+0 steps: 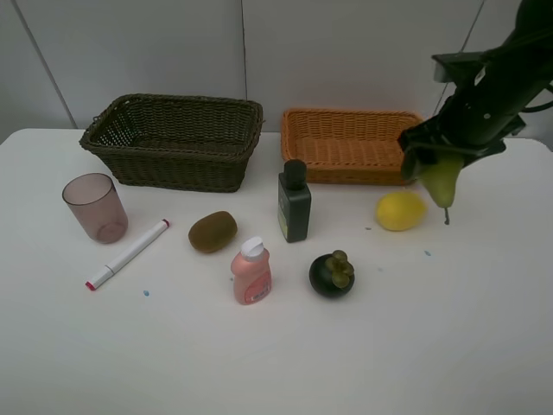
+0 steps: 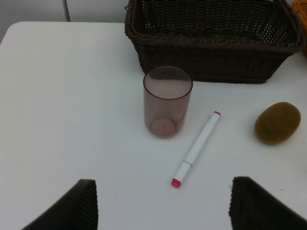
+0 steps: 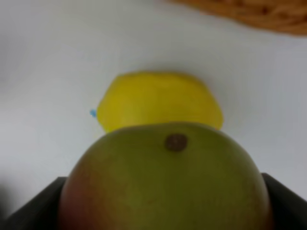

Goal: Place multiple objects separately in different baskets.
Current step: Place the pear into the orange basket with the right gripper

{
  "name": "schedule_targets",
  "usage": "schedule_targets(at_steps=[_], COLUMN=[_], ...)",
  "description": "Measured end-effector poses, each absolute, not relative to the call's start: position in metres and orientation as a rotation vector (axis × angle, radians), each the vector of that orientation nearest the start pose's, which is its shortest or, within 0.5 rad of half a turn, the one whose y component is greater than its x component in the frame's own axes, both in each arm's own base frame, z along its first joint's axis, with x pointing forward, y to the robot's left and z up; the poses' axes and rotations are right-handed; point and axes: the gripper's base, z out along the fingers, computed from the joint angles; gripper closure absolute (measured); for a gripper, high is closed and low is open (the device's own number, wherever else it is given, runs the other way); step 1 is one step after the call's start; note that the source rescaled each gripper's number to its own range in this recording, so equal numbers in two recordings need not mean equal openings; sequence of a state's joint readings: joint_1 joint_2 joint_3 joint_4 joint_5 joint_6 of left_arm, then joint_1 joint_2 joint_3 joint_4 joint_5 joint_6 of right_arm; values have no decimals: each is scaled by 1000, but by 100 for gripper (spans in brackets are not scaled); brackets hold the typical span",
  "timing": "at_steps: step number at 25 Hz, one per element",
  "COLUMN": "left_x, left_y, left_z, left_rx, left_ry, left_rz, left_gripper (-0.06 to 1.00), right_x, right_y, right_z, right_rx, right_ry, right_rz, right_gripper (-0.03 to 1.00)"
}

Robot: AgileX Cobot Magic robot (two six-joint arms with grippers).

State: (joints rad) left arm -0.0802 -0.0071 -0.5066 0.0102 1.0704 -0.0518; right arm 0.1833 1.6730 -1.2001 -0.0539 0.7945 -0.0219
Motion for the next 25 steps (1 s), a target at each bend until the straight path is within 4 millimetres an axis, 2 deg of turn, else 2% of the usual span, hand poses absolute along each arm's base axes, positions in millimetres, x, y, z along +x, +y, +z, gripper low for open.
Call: schedule_targets(at_steps=[6,9,12,15,20,23,25], left_x=[-7,-7,-7,-7,-7,-7,-7], left_y=[1,1,1,1,1,1,1], left_z=[278,278,278,278,278,278,278], left_rx=[28,28,28,28,28,28,28], left_ry=[2041,2041,2041,2041,2041,2041,2041], left_rz=[-71,-71,-71,-71,-71,-71,-71], left_gripper=[20,20,20,20,20,20,20], right_x=[364,374,384,400,430,441,445], right_y=[63,65,67,71,65,59,57], right_z=[289,299,298,281,227,193,178], right_rx=[-312,-306,-303,-317,-302,-271,-265], right_ry=[2488,2366,2280,2241,2249,2285,2302], right_rz=[-24,-14,-4,-7,-11,-4,-3], right_gripper=[30,30,30,30,30,30,30])
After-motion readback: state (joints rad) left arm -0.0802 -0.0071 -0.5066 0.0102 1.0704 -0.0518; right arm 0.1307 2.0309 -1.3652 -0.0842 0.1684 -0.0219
